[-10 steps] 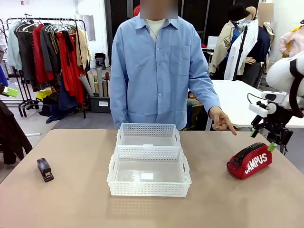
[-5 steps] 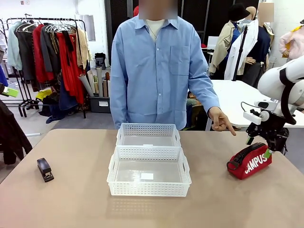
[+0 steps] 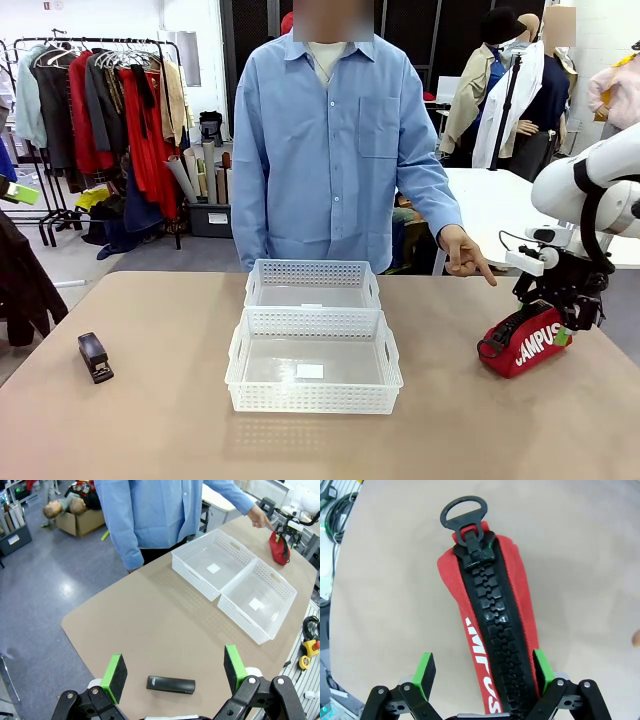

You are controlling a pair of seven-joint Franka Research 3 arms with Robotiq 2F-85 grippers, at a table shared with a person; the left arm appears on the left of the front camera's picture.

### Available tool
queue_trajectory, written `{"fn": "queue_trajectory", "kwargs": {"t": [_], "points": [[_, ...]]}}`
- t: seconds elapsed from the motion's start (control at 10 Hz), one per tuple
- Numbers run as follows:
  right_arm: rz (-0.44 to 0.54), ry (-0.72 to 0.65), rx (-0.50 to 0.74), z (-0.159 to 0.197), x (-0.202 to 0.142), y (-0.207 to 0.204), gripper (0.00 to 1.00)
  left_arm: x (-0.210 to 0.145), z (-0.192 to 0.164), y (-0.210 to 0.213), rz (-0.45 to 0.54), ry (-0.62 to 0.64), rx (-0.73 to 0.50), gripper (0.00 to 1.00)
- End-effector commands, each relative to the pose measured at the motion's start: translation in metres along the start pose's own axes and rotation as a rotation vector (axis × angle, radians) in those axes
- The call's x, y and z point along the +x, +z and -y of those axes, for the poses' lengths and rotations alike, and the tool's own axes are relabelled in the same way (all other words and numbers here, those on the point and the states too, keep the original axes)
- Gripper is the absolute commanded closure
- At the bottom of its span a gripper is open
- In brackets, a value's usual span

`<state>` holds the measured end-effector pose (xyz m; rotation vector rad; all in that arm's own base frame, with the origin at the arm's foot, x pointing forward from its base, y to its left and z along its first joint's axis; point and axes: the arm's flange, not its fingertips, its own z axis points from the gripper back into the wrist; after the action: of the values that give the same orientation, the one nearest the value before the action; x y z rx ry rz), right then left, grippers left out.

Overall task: Distribute items into two baskets.
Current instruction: Pick up the Pencil pouch that the person points to.

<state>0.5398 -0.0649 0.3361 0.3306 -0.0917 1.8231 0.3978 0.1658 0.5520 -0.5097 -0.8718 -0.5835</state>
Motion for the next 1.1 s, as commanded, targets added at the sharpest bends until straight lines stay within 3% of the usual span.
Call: {"fn": "queue_trajectory", "kwargs": {"t": [0.0,0.2,0.3,0.8,1.0], "points": [[-0.004,0.001,0.034,0.005,-0.005,0.003,0.0,0.0,0.0,0.0,0.019,-0.004,-0.011,0.0],[-0.005,-0.003,0.038,0.004,-0.005,0.003,0.0,0.0,0.0,0.0,0.019,-0.004,-0.011,0.0],[-0.015,-0.005,0.044,0.004,-0.004,0.002,0.07,0.0,0.0,0.0,0.019,-0.004,-0.011,0.0],[-0.104,-0.022,0.035,0.007,0.005,0.002,1.0,0.0,0.0,0.0,0.019,-0.004,-0.011,0.0],[-0.114,-0.015,0.041,0.008,0.007,0.001,1.0,0.0,0.0,0.0,0.019,-0.004,-0.011,0.0]]}}
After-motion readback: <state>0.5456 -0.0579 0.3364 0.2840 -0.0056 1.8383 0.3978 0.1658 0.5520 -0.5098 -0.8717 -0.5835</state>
